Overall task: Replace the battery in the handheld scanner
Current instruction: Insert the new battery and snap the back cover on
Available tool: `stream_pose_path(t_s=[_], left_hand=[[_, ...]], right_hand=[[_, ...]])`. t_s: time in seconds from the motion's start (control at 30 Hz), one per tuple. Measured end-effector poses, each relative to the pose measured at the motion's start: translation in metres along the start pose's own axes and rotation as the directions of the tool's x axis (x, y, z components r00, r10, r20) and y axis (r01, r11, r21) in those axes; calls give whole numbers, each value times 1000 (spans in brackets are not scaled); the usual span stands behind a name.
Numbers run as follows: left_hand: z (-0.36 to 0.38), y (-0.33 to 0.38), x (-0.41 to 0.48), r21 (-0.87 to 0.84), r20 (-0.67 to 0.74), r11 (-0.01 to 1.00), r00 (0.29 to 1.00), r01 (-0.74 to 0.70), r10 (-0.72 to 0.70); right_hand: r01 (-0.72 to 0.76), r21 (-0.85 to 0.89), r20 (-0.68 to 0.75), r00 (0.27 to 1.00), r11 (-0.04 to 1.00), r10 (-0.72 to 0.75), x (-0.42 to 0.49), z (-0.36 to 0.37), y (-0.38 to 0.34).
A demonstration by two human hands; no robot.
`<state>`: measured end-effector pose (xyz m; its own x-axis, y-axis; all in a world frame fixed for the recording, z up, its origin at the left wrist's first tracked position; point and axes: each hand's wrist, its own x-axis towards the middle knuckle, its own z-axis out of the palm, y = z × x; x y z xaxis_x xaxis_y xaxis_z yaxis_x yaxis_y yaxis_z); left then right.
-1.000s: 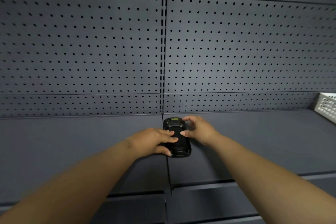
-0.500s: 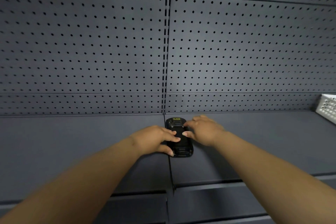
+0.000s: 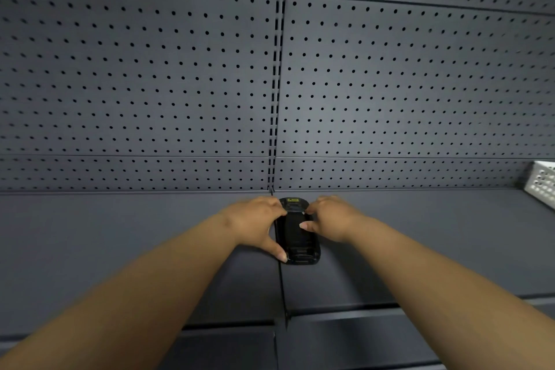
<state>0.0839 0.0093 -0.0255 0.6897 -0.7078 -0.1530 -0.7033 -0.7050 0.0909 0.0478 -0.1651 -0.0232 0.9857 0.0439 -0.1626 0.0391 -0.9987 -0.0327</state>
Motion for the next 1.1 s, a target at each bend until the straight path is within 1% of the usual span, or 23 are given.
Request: stream_pose_path(t_s=[0.13, 0.23, 0.5, 0.7, 0.9, 1.1], left_hand=[[-9, 0, 8, 155, 80, 988, 996, 14, -27], [-14, 1, 13, 207, 120, 978, 992, 11, -37], [-17, 3, 14, 262, 50, 964, 998, -51, 39], [-17, 3, 12, 348, 8, 931, 994, -105, 109], [-21, 8, 12, 379, -1, 920, 994, -97, 105], [-20, 6, 15, 352, 6, 934, 998, -65, 68]], right_hand=[[1, -8, 33, 999, 1000, 0, 0, -1, 0], [-3, -12, 43, 999, 1000, 3, 1, -1, 0], [-8, -1, 45, 999, 1000, 8, 0, 1, 3], [-7, 5, 38, 999, 1000, 7, -1, 1, 3], [-8, 33, 42, 999, 999, 7, -2, 1, 4], [-6, 55, 46, 999, 998, 3, -4, 0, 4]])
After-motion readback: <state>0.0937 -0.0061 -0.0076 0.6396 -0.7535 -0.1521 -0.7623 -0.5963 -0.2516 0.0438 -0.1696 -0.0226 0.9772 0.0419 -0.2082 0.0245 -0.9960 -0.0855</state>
